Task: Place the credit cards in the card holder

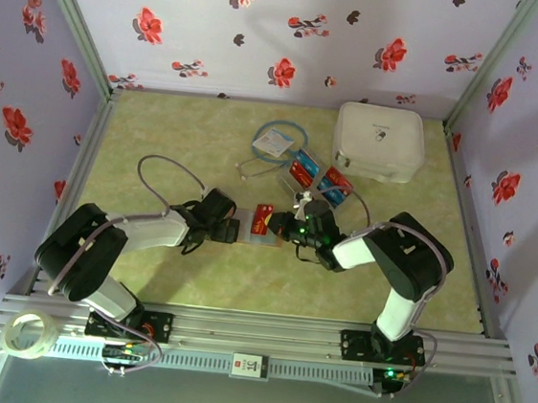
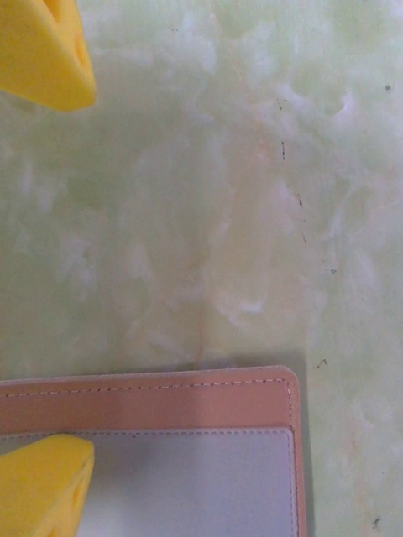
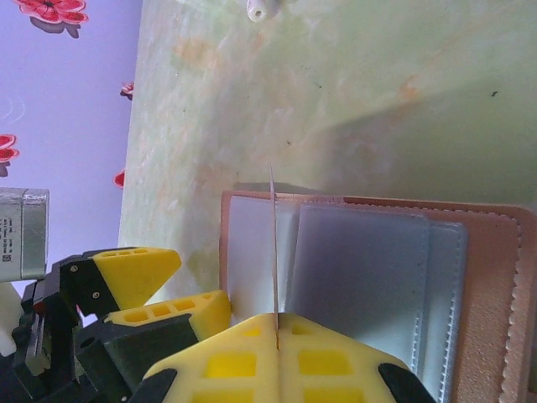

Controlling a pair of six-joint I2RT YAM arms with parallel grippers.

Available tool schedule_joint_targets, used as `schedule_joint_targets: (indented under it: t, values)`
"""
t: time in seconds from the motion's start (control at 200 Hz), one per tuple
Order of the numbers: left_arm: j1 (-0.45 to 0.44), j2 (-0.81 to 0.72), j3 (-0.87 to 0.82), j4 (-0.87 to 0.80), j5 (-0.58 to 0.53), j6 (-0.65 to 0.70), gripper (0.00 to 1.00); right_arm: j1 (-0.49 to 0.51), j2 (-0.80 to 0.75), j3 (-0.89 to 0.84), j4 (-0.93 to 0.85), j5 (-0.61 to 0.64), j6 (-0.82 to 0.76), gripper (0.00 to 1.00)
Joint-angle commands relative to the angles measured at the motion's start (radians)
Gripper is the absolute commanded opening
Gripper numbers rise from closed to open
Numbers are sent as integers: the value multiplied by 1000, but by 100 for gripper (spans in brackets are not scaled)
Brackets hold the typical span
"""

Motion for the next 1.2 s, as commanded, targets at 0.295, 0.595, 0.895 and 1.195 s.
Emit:
schedule_joint_targets:
  t: [0.295, 0.595, 0.895, 1.195]
  values:
    - [-8, 27, -20, -13, -25, -12, 100, 12, 47, 25, 67, 2, 32, 0]
    - [-8, 27, -23, -11, -25, -12, 100, 14, 62, 16, 101, -9, 53, 0]
    - [-8, 29, -27, -8, -24, -14, 100, 19, 96, 6, 156, -26, 82, 0]
    - [-8, 26, -28, -7, -24, -15, 100, 21, 95, -9, 156, -30, 84, 0]
